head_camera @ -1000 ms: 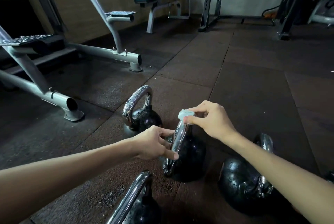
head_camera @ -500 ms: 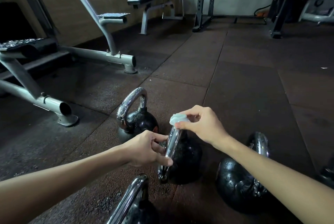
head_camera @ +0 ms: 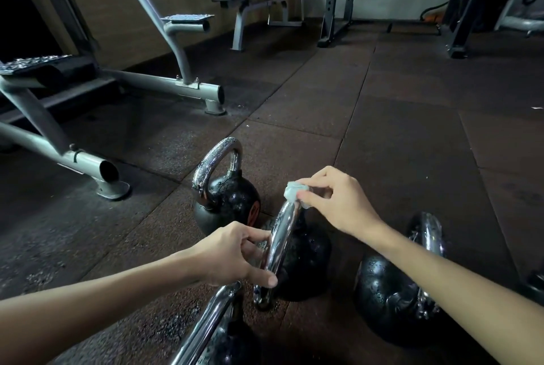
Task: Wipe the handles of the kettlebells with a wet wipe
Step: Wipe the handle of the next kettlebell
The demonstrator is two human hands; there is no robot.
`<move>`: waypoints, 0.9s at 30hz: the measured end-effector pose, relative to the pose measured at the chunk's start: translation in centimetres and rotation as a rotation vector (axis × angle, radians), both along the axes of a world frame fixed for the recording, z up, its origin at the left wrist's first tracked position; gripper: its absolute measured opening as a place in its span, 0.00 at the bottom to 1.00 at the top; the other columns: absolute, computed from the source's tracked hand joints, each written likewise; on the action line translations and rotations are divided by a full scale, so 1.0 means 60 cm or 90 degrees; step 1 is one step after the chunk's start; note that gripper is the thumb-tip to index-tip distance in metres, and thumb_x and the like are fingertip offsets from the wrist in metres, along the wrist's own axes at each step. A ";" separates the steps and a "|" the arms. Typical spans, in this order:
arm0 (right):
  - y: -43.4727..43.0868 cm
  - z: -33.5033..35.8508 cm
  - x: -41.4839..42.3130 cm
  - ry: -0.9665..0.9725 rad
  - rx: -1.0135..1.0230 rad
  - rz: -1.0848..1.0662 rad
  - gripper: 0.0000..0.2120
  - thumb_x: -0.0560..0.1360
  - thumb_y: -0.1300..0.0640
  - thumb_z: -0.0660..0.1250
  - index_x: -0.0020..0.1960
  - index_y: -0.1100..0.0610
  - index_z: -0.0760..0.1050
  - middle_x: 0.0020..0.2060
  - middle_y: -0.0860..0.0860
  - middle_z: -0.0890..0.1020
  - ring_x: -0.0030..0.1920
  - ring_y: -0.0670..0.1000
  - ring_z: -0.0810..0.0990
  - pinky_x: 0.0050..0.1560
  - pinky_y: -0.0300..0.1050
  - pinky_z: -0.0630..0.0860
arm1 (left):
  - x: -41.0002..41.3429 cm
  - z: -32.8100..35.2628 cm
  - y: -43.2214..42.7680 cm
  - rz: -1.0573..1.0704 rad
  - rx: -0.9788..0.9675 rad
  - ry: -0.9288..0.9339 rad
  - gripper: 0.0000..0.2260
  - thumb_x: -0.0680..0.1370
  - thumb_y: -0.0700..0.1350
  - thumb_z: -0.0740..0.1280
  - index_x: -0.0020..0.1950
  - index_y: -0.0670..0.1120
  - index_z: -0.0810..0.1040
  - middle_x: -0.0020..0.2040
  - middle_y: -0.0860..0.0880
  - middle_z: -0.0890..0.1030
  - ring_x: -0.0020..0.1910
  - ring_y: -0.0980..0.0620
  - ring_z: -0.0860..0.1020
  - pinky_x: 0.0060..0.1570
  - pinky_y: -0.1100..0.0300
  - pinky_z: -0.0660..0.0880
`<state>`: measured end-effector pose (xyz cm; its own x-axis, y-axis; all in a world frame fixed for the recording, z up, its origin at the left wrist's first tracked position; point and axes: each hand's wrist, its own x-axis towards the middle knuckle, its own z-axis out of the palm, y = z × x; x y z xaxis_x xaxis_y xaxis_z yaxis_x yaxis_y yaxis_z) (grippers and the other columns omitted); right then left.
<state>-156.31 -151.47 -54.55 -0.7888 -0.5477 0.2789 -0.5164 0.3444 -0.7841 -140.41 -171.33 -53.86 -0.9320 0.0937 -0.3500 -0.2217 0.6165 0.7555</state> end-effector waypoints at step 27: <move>0.001 -0.048 -0.041 -0.376 0.115 0.107 0.14 0.76 0.66 0.74 0.56 0.52 0.87 0.32 0.47 0.84 0.30 0.46 0.64 0.29 0.39 0.60 | 0.048 -0.029 -0.005 0.044 -0.106 0.131 0.49 0.58 0.66 0.83 0.75 0.68 0.64 0.54 0.74 0.79 0.53 0.50 0.84 0.54 0.56 0.81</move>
<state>-158.75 -151.40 -57.41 -0.6804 -0.6752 -0.2847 -0.0739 0.4497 -0.8901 -137.51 -171.64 -55.58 -0.9873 -0.0157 -0.1580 -0.1201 0.7247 0.6785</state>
